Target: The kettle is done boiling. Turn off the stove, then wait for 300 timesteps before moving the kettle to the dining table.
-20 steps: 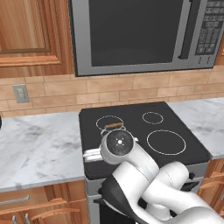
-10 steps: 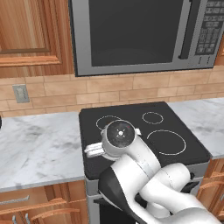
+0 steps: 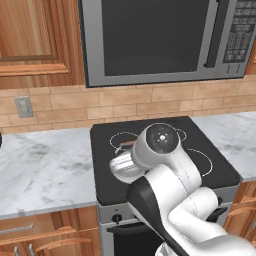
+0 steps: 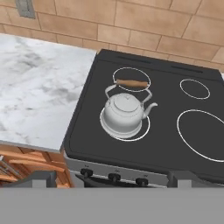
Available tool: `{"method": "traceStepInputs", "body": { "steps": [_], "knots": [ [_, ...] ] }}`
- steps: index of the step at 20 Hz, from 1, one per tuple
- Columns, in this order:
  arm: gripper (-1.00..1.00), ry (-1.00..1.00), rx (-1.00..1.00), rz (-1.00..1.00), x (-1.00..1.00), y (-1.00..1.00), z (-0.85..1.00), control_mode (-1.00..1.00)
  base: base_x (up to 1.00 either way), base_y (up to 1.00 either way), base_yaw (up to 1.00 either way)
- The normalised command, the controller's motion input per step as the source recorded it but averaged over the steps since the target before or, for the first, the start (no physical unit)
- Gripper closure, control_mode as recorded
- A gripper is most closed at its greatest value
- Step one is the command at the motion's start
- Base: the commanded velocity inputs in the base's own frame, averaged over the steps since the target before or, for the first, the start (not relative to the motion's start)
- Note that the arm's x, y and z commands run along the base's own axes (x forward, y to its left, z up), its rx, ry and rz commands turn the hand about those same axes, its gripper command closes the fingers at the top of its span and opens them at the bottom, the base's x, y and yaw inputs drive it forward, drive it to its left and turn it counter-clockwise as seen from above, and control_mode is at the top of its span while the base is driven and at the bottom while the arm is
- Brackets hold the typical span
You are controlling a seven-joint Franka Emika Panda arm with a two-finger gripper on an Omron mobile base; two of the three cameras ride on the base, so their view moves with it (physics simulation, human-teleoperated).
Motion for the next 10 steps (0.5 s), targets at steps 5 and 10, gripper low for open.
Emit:
{"method": "traceStepInputs", "body": {
  "steps": [5,10],
  "knots": [
    [-1.0,0.0,0.0,0.11,0.0,-0.25,0.11,-1.0,0.0,0.0,0.0],
    [-1.0,0.0,0.0,0.1,0.0,-0.26,0.15,-1.0,0.0,0.0,0.0]
  ]
}}
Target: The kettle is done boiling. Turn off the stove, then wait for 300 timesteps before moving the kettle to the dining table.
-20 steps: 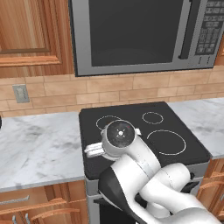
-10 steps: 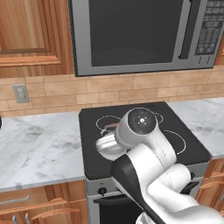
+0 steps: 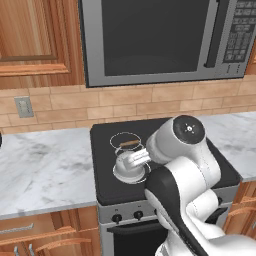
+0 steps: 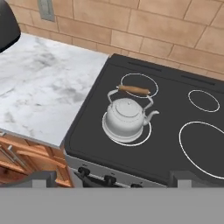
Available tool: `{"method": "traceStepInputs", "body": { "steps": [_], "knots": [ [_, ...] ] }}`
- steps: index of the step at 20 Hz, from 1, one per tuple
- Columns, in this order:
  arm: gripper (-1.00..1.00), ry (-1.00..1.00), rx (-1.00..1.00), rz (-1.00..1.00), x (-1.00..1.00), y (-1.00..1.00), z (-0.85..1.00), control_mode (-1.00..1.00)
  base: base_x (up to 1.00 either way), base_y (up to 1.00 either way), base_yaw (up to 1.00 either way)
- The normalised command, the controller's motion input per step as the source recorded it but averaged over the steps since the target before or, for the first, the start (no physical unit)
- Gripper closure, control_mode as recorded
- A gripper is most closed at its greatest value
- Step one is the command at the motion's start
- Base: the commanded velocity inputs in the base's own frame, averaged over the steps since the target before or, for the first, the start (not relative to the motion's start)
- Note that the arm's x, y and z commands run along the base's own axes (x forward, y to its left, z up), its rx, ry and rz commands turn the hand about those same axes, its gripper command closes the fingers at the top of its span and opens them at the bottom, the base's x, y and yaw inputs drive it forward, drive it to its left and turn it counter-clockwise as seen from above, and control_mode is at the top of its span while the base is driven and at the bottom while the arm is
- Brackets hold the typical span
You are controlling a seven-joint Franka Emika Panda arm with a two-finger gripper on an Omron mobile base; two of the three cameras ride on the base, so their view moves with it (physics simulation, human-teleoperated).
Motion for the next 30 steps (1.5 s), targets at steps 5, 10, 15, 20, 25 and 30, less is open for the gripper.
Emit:
{"method": "traceStepInputs", "body": {
  "steps": [5,10,15,20,25,30],
  "knots": [
    [-1.0,0.02,-0.05,0.08,0.08,-0.2,0.22,-1.0,0.0,0.0,0.0],
    [-1.0,0.04,-0.04,0.06,0.08,-0.14,0.16,-1.0,0.0,0.0,0.0],
    [-1.0,0.09,-0.03,0.04,0.24,-0.08,-0.01,-1.0,0.0,0.0,0.0],
    [-1.0,0.12,-0.01,0.04,0.34,-0.08,-0.13,-1.0,0.0,0.0,0.0],
    [-1.0,0.02,-0.04,0.04,0.15,-0.03,-0.36,-1.0,0.0,0.0,0.0],
    [-1.0,0.02,-0.05,0.02,0.35,0.0,-0.42,-1.0,0.0,0.0,0.0]
  ]
}}
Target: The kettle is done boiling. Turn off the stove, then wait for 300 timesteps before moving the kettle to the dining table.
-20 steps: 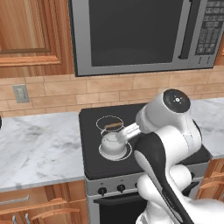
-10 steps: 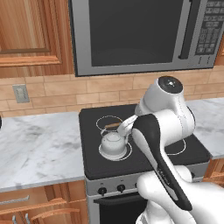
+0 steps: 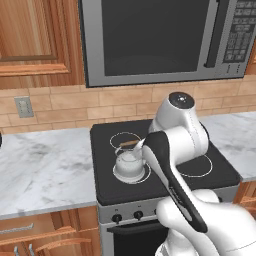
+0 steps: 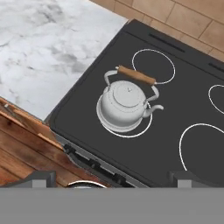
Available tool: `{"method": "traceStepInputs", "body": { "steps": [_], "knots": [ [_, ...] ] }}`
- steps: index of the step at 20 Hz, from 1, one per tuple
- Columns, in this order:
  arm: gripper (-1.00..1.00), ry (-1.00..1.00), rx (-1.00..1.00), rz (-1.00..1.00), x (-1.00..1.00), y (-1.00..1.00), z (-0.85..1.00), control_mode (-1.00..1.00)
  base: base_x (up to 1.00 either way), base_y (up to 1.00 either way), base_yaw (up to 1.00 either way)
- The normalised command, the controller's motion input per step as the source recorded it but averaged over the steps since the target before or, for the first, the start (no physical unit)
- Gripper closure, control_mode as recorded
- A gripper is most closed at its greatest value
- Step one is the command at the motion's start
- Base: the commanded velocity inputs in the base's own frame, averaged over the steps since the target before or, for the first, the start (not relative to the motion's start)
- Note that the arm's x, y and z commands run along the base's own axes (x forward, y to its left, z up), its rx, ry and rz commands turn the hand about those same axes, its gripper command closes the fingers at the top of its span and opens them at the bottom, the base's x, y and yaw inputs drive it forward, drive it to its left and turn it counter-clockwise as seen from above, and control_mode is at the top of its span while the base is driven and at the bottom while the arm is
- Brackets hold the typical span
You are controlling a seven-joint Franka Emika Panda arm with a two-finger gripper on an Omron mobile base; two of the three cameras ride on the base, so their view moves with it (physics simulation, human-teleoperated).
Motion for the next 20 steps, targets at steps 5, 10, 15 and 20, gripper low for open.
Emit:
{"method": "traceStepInputs", "body": {
  "steps": [5,10,15,20],
  "knots": [
    [-1.0,0.0,0.0,0.05,0.29,-0.01,-0.13,-1.0,0.0,0.0,0.0],
    [-1.0,0.0,0.0,0.09,0.28,0.0,-0.05,-1.0,0.0,0.0,0.0],
    [-1.0,0.0,0.0,0.06,0.39,0.03,-0.16,-1.0,0.0,0.0,0.0],
    [-1.0,0.01,-0.02,0.02,0.38,0.08,-0.23,-1.0,0.0,0.0,0.0]
  ]
}}
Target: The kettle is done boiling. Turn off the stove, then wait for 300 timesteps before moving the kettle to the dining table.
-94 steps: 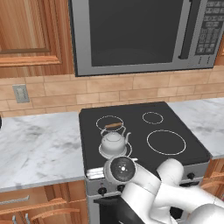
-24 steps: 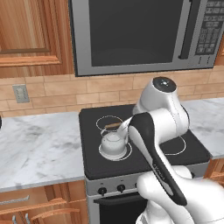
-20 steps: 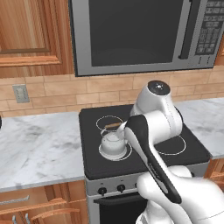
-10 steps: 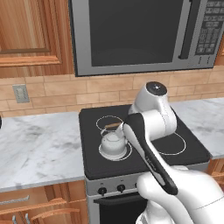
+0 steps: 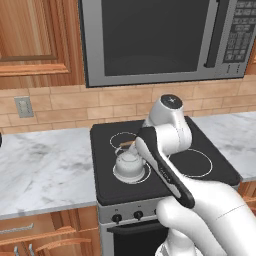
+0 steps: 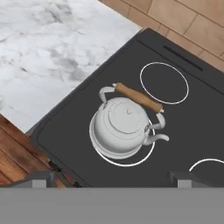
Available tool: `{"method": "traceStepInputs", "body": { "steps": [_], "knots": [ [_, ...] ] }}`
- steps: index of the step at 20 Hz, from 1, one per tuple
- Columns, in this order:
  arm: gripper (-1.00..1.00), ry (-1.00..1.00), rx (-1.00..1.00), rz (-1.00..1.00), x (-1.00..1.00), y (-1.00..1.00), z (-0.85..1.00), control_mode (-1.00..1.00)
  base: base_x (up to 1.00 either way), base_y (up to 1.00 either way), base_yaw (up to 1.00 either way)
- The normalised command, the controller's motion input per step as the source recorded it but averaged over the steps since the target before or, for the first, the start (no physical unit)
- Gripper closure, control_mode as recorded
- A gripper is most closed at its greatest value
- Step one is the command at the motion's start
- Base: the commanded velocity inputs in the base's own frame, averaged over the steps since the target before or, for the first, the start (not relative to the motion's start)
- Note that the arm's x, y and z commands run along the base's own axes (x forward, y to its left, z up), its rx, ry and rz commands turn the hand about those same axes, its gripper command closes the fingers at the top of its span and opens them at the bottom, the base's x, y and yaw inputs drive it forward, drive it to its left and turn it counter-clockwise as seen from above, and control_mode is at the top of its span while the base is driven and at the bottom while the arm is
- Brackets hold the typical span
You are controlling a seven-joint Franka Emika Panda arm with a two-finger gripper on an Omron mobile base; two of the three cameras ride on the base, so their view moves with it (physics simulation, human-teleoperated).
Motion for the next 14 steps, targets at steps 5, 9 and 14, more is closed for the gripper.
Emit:
{"method": "traceStepInputs", "body": {
  "steps": [5,9,14],
  "knots": [
    [-1.0,0.04,-0.03,0.0,0.37,0.11,-0.25,-1.0,0.0,0.0,0.0],
    [-1.0,0.05,-0.02,0.0,0.35,0.06,-0.22,-1.0,0.0,0.0,0.0],
    [-1.0,0.03,-0.02,0.03,0.32,0.02,-0.19,-1.0,0.0,0.0,0.0]
  ]
}}
